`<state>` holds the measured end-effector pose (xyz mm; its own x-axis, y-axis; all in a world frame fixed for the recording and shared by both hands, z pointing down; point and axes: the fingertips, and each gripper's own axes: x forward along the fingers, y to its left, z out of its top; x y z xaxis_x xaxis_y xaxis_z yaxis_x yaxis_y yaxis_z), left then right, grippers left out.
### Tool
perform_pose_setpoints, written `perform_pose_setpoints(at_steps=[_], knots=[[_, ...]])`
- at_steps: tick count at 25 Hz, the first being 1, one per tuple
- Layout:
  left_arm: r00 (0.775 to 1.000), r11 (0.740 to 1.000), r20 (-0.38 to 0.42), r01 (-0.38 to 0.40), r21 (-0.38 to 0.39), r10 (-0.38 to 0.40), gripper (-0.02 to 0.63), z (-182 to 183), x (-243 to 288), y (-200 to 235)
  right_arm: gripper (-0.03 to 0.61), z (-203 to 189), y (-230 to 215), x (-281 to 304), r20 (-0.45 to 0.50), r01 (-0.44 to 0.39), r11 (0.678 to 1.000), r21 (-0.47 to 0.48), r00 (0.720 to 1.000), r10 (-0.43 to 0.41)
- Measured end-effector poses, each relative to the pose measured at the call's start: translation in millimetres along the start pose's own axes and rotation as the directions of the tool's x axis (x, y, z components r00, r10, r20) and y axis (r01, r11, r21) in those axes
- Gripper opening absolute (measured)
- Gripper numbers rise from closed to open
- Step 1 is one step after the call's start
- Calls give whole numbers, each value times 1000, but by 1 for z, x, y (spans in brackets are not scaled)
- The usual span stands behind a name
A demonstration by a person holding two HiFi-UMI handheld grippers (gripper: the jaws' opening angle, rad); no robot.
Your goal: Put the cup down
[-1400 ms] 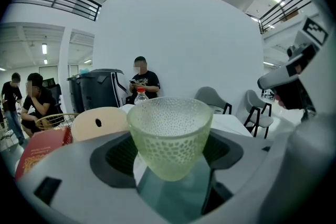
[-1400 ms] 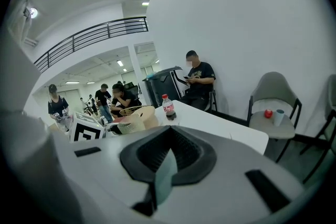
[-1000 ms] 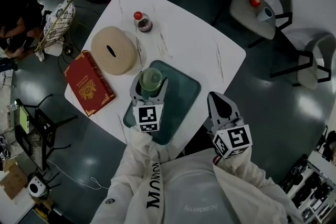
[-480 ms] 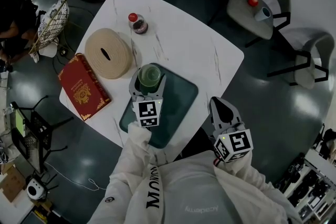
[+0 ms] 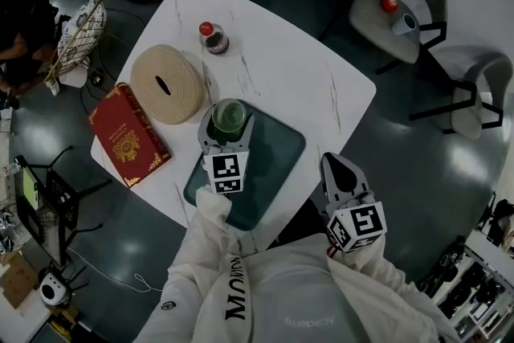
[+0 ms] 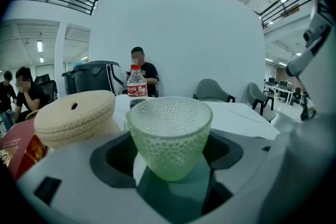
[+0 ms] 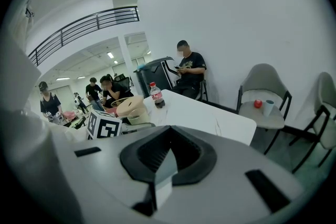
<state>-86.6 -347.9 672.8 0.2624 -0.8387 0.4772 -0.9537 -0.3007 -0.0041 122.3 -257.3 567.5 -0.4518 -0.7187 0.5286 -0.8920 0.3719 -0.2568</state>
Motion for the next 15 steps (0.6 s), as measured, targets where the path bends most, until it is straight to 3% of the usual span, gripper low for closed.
perform_pose_setpoints(at_steps=[15], knots=[[1000,1000,-16,-13,-5,13,383,-3,-1,-1,5,-9,8,-2,-15,-17,1000,20,1000,17]])
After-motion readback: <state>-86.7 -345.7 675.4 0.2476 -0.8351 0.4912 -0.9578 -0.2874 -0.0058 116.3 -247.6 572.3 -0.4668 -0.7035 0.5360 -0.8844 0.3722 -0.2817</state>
